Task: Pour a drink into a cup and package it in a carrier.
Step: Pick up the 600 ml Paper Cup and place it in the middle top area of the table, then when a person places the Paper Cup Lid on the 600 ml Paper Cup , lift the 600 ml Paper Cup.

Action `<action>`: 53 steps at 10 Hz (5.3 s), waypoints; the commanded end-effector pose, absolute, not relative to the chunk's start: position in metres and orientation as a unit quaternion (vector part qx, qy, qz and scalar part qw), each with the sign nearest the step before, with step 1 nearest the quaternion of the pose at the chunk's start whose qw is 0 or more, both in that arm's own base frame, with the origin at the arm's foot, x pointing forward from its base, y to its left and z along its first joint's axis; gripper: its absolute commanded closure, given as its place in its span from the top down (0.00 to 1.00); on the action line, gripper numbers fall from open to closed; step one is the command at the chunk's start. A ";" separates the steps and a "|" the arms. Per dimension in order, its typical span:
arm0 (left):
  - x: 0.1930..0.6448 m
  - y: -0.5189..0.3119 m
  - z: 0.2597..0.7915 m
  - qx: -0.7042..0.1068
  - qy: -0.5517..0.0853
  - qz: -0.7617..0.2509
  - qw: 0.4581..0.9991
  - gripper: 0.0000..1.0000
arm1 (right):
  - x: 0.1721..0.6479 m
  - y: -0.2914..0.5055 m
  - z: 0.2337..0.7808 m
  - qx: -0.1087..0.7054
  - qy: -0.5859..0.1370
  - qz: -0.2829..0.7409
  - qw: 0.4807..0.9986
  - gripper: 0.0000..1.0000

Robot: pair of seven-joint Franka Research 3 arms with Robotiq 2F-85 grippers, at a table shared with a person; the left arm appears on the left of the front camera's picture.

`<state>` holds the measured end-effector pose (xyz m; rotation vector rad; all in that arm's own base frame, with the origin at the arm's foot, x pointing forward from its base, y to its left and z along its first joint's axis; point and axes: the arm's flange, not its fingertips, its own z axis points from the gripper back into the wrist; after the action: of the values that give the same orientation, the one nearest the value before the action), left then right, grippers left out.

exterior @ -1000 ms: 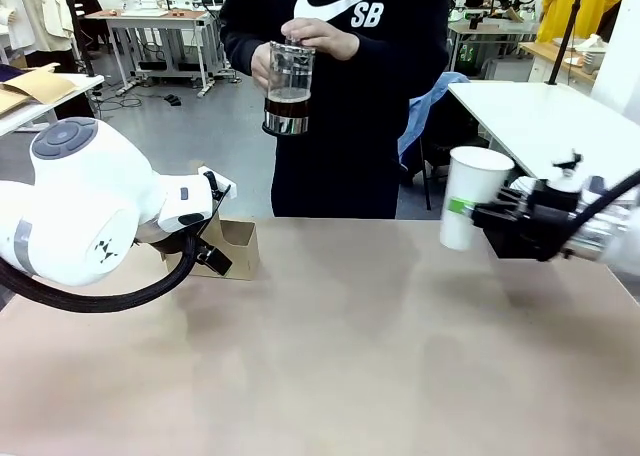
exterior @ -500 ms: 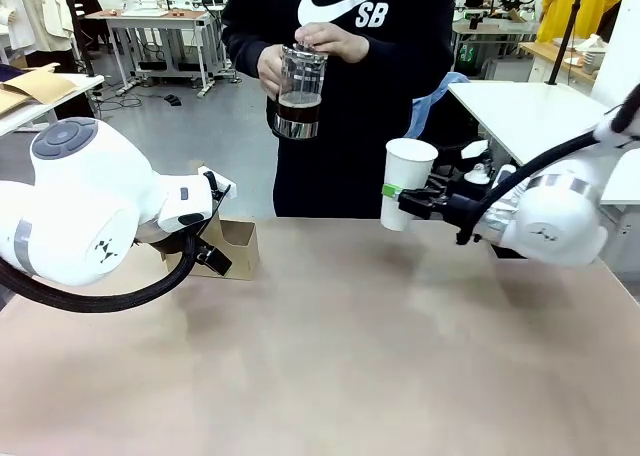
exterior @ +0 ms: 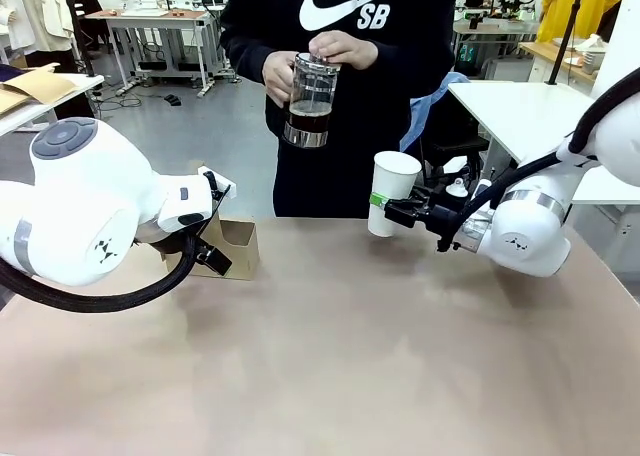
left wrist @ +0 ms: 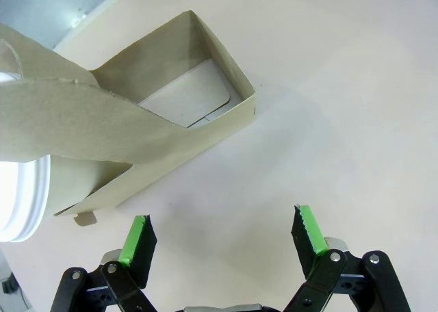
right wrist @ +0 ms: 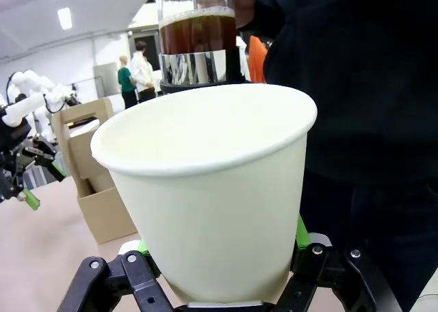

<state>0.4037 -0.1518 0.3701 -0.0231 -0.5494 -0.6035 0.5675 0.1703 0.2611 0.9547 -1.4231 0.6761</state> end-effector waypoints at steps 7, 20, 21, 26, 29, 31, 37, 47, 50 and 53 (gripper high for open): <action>0.404 -0.152 0.370 -0.012 -0.267 -0.294 0.918 1.00 | 0.567 0.173 0.265 0.411 -0.617 0.289 0.606 0.80; 0.404 -0.152 0.370 -0.012 -0.267 -0.294 0.918 1.00 | 0.567 0.173 0.265 0.411 -0.617 0.289 0.606 0.80; 0.404 -0.152 0.370 -0.012 -0.267 -0.294 0.918 1.00 | 0.567 0.173 0.265 0.411 -0.617 0.289 0.606 0.80; 0.404 -0.152 0.370 -0.012 -0.267 -0.294 0.918 1.00 | 0.567 0.173 0.265 0.411 -0.617 0.289 0.606 0.80; 0.404 -0.152 0.370 -0.012 -0.267 -0.294 0.918 1.00 | 0.567 0.173 0.265 0.411 -0.617 0.289 0.606 0.80; 0.404 -0.152 0.370 -0.012 -0.267 -0.294 0.918 1.00 | 0.567 0.173 0.265 0.411 -0.617 0.289 0.606 0.80; 0.404 -0.152 0.370 -0.012 -0.267 -0.294 0.918 1.00 | 0.567 0.173 0.265 0.411 -0.617 0.289 0.606 0.80; 0.404 -0.152 0.370 -0.012 -0.267 -0.294 0.918 1.00 | 0.567 0.173 0.265 0.411 -0.617 0.289 0.606 0.80; 0.404 -0.152 0.370 -0.012 -0.267 -0.294 0.918 1.00 | 0.567 0.173 0.265 0.411 -0.617 0.289 0.606 0.80; 0.404 -0.152 0.370 -0.012 -0.267 -0.294 0.918 1.00 | 0.567 0.173 0.265 0.411 -0.617 0.289 0.606 0.80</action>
<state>0.4037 -0.1519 0.3701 -0.0231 -0.5494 -0.6036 0.5667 0.1706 0.2598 0.9531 -1.4194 0.6775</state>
